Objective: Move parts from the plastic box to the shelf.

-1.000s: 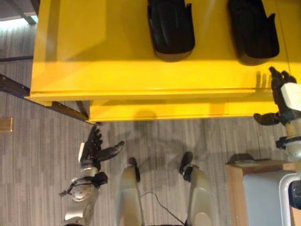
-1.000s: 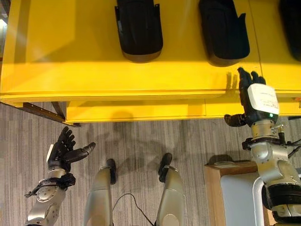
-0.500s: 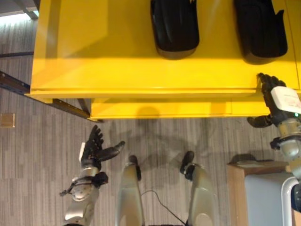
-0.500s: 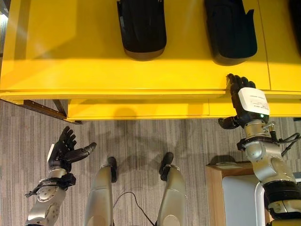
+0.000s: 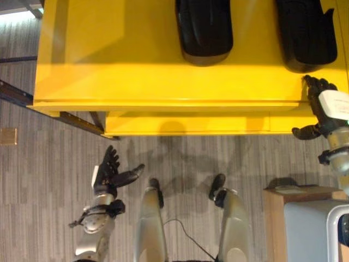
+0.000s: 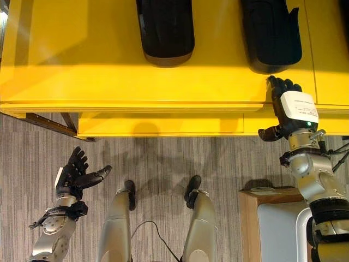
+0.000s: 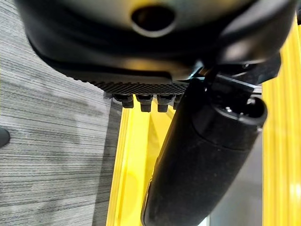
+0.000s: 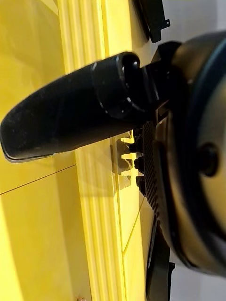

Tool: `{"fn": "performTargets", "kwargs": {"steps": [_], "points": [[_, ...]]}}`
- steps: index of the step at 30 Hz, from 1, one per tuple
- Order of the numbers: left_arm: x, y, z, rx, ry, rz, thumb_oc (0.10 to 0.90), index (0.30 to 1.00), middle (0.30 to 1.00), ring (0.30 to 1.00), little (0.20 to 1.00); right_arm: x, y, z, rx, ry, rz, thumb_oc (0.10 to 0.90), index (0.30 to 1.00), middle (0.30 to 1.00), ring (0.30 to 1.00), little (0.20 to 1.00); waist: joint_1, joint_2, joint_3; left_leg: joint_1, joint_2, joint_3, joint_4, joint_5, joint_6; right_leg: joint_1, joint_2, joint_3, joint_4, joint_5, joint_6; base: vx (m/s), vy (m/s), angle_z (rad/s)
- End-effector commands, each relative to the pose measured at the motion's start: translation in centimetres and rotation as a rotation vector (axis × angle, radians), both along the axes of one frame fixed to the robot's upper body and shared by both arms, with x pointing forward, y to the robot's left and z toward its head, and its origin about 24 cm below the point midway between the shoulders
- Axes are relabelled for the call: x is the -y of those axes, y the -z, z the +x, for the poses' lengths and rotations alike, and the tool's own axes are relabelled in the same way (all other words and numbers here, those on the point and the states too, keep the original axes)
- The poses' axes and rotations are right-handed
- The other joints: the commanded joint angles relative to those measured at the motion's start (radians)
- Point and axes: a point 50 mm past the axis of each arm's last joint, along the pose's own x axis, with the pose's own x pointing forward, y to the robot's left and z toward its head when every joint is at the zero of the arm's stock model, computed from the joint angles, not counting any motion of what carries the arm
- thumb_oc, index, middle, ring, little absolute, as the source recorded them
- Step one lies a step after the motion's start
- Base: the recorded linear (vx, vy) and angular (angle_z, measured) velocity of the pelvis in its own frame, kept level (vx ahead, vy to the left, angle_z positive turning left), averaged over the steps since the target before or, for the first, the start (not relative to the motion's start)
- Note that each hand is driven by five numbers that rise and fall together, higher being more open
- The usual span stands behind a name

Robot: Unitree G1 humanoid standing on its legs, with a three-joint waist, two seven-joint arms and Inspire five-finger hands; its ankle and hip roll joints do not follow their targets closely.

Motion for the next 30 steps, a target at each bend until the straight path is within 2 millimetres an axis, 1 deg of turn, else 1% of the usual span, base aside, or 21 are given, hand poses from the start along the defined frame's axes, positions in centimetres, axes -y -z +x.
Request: {"fn": "performTargets", "kwargs": {"steps": [1, 9, 20, 25, 28, 30], "points": [[-0.5, -2.7, 0.0, 0.141, 0.039, 0.073, 0.900, 1.000, 1.000, 1.000, 1.000, 1.3, -4.3, 0.2, 0.129, 0.045, -0.006, 0.900, 1.000, 1.000, 1.000, 1.000, 0.027, -0.004, -0.063, -0.040, 0.014, -0.041, -0.095, 0.150, -0.023, 0.037, -0.021, 0.012, 0.118, -0.056, 0.054, 0.00, 0.000, 0.00], [-0.6, -2.7, -0.1, 0.143, 0.037, 0.070, 0.900, 1.000, 1.000, 1.000, 1.000, 1.3, -5.3, 0.6, 0.134, 0.050, -0.016, 0.900, 1.000, 1.000, 1.000, 1.000, 0.035, -0.005, -0.060, -0.049, 0.013, -0.042, -0.090, 0.150, -0.022, 0.032, -0.024, 0.009, 0.125, -0.059, 0.053, 0.00, 0.000, 0.00], [-0.6, -2.9, -0.2, 0.150, 0.035, 0.071, 0.900, 1.000, 1.000, 1.000, 1.000, 1.1, -5.8, 0.9, 0.147, 0.046, -0.012, 0.900, 1.000, 1.000, 1.000, 1.000, 0.040, -0.005, -0.058, -0.053, 0.011, -0.044, -0.092, 0.151, -0.021, 0.027, -0.027, 0.007, 0.131, -0.059, 0.053, 0.00, 0.001, 0.01], [-0.7, -2.8, -0.2, 0.146, 0.030, 0.068, 0.900, 1.000, 1.000, 1.000, 1.000, 0.8, -5.3, 0.9, 0.140, 0.029, -0.002, 0.900, 1.000, 1.000, 1.000, 1.000, 0.040, -0.006, -0.059, -0.050, 0.010, -0.045, -0.096, 0.151, -0.020, 0.029, -0.026, 0.008, 0.128, -0.059, 0.053, 0.00, 0.005, 0.02], [-0.7, -2.7, -0.2, 0.145, 0.018, 0.064, 0.900, 1.000, 1.000, 1.000, 1.000, 0.2, -4.1, 0.5, 0.129, 0.001, 0.020, 0.900, 1.000, 1.000, 1.000, 1.000, 0.035, -0.010, -0.060, -0.045, 0.009, -0.044, -0.098, 0.150, -0.019, 0.035, -0.025, 0.006, 0.126, -0.057, 0.054, 0.00, 0.000, 0.00], [-0.8, -2.6, -0.2, 0.140, 0.005, 0.062, 0.900, 1.000, 1.000, 1.000, 1.000, -0.5, -3.0, 0.2, 0.117, -0.035, 0.039, 0.900, 1.000, 1.000, 1.000, 1.000, 0.026, -0.013, -0.061, -0.039, 0.010, -0.043, -0.102, 0.151, -0.018, 0.039, -0.024, 0.007, 0.122, -0.054, 0.056, 0.00, 0.000, 0.00]]}}
